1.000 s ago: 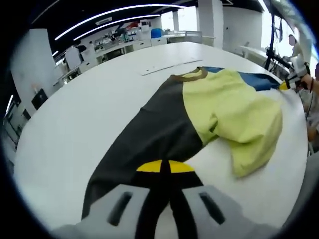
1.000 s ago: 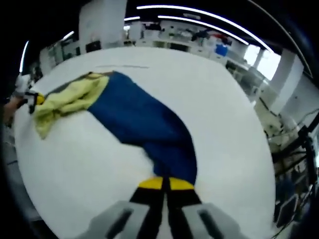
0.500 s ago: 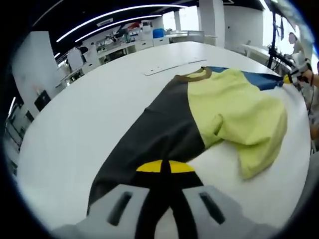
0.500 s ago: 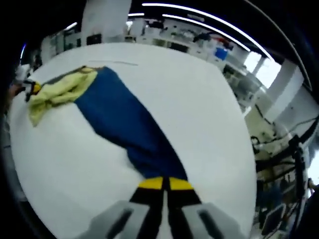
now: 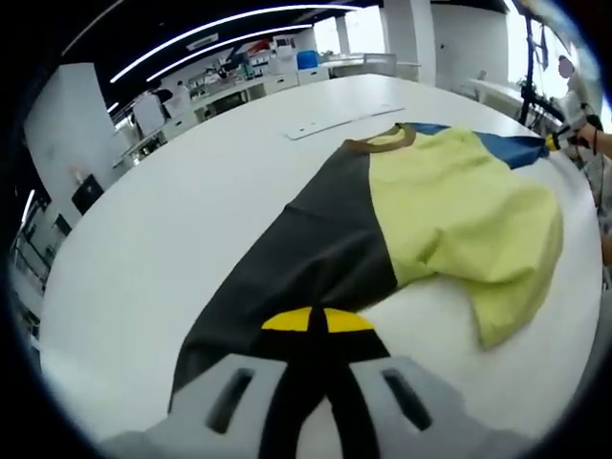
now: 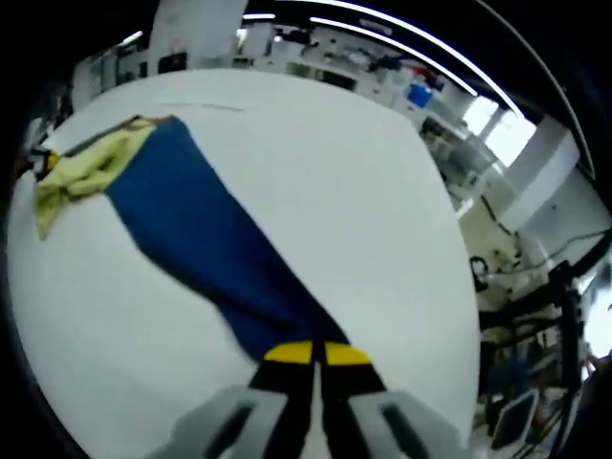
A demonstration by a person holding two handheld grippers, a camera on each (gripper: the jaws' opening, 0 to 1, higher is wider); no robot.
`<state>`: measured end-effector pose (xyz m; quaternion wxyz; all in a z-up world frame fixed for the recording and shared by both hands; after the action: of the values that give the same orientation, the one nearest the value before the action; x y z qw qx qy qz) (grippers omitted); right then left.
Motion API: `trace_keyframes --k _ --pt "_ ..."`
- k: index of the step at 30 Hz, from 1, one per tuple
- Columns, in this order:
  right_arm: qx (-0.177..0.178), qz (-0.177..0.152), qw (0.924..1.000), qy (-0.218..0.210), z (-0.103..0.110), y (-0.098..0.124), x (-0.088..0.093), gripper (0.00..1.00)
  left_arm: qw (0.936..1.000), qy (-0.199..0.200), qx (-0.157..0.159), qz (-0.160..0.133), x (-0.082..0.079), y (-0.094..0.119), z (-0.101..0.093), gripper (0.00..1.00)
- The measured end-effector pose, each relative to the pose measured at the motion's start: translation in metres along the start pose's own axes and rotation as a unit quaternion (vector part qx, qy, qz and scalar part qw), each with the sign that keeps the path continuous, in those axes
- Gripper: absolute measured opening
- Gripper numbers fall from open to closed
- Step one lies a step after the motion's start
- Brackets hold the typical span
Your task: Fold the garment on the visible template until the final outline fits inside the template.
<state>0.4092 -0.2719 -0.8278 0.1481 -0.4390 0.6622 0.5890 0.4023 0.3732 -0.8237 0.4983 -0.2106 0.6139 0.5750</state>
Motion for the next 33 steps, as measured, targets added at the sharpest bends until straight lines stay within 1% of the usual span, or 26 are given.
trace_keyframes --k 4,7,8,10,11,12,14,16,18,20,21,22,24,27,28,29,32,33 --pt "-0.004 0.007 0.9999 0.008 -0.007 -0.006 0.002 0.0 1.0 -0.005 -0.004 0.003 0.002 0.001 0.005 0.0" --pt "-0.005 0.01 0.9999 0.006 -0.013 -0.009 0.002 0.0 0.9999 -0.004 -0.01 0.005 0.003 0.003 0.009 0.0" --pt "-0.004 0.009 0.9999 0.005 -0.008 -0.002 0.0 0.0 0.9999 -0.002 -0.013 0.005 0.003 0.003 0.011 0.0" --pt "-0.001 0.011 0.9999 0.006 -0.006 0.001 -0.001 0.0 0.9998 -0.002 -0.018 0.007 0.005 0.004 0.015 0.0" --pt "0.0 0.012 0.9999 0.006 -0.011 -0.003 -0.001 0.0 0.9997 -0.003 -0.022 0.009 0.006 0.004 0.018 0.0" --pt "0.001 0.013 0.9999 0.003 -0.022 -0.014 0.0 0.0 0.9996 0.0 -0.025 0.01 0.007 0.005 0.02 0.0" --pt "0.001 0.012 0.9999 -0.002 -0.016 -0.009 -0.001 0.0 0.9997 0.009 -0.022 0.008 0.007 0.007 0.017 0.0" --pt "0.001 0.003 0.9999 -0.016 -0.015 -0.011 -0.004 0.0 0.9997 0.009 -0.02 0.007 0.006 0.007 0.013 0.0" --pt "-0.006 -0.001 0.9984 -0.056 -0.007 -0.009 -0.005 0.0 0.9998 0.01 -0.017 0.005 0.005 0.008 0.011 0.01" --pt "-0.001 -0.017 0.9954 -0.094 -0.006 -0.011 -0.008 0.02 0.9996 0.023 -0.016 -0.001 0.004 0.011 0.008 0.06" --pt "0.0 -0.025 0.9928 -0.117 -0.005 -0.01 -0.01 0.05 0.9995 0.029 -0.014 -0.006 0.003 0.013 0.007 0.12" --pt "-0.003 -0.031 0.9914 -0.127 -0.004 -0.01 -0.012 0.08 0.9992 0.036 -0.012 -0.01 0.002 0.013 0.006 0.15" --pt "-0.004 -0.041 0.9888 -0.144 0.003 -0.006 -0.017 0.19 0.9986 0.049 -0.005 -0.018 0.0 0.017 0.004 0.22" --pt "-0.028 -0.059 0.9825 -0.174 0.016 -0.003 -0.026 0.32 0.9982 0.049 0.004 -0.032 -0.006 0.023 -0.002 0.31" --pt "-0.03 -0.061 0.9818 -0.177 0.018 -0.003 -0.027 0.36 0.998 0.05 0.009 -0.038 -0.01 0.028 -0.007 0.33" --pt "-0.038 -0.064 0.9805 -0.182 0.024 -0.001 -0.031 0.42 0.9978 0.051 0.013 -0.041 -0.012 0.031 -0.01 0.35" --pt "-0.059 -0.071 0.9785 -0.185 0.038 0.0 -0.037 0.6 0.9971 0.05 0.029 -0.049 -0.014 0.034 -0.021 0.43" --pt "-0.067 -0.074 0.9777 -0.185 0.045 0.001 -0.04 0.62 0.9968 0.049 0.037 -0.051 -0.015 0.035 -0.024 0.45"
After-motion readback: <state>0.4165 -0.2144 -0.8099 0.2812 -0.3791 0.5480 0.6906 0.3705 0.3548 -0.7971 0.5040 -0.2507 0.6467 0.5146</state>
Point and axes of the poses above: the point that each gripper's makers call its tool centre point, and the gripper's own axes: y roughly backward along the fingers, z roughly to its left, x roughly out of its underside, the point moved 1 cm from there along y, roughly backward along the fingers, and after that the axes turned 15 degrees about -z, right-handed, at the moved point
